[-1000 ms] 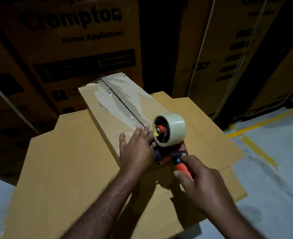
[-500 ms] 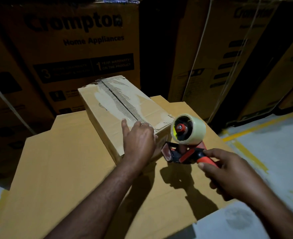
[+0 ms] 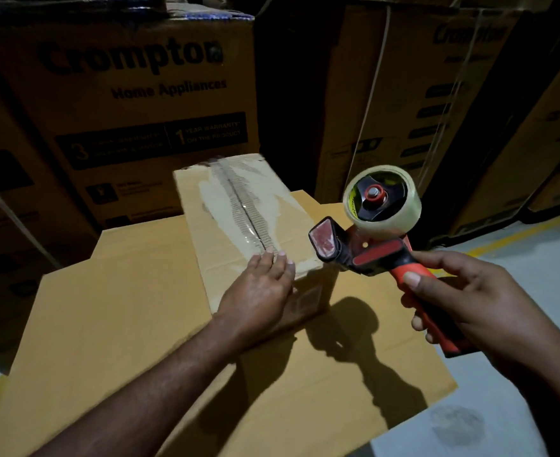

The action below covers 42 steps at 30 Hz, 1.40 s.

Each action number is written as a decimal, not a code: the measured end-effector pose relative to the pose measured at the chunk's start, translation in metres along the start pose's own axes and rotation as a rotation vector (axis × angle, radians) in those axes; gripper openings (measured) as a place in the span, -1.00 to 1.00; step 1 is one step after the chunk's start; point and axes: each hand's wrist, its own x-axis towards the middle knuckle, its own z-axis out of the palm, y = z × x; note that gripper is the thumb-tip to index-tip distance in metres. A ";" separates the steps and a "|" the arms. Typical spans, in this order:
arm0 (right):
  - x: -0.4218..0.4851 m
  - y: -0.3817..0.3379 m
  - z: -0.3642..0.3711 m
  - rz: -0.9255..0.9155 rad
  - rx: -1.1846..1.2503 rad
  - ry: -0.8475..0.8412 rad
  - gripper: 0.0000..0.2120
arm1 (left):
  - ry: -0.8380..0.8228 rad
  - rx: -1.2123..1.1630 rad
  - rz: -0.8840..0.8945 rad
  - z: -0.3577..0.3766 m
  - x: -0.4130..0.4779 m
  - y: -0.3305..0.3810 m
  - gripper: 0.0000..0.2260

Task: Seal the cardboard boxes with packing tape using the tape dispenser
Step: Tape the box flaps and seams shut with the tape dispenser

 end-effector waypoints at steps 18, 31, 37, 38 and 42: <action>0.045 0.022 0.051 -0.056 0.049 -0.102 -0.68 | 0.155 -0.810 -0.372 -0.011 -0.018 -0.052 -0.60; 0.035 0.001 0.068 -0.538 -0.312 -0.011 -0.55 | -0.118 -2.032 -0.982 -0.093 0.028 -0.045 -0.41; 0.043 0.010 0.076 -0.781 -0.426 0.091 -0.53 | -0.095 -2.059 -1.044 -0.088 0.029 -0.046 -0.73; 0.043 0.012 0.077 -0.796 -0.426 0.090 -0.52 | -0.103 -2.058 -1.044 -0.089 0.030 -0.049 -0.80; 0.048 0.016 0.081 -0.854 -0.442 0.074 -0.51 | -0.149 -1.853 -0.966 -0.094 0.030 -0.069 -0.89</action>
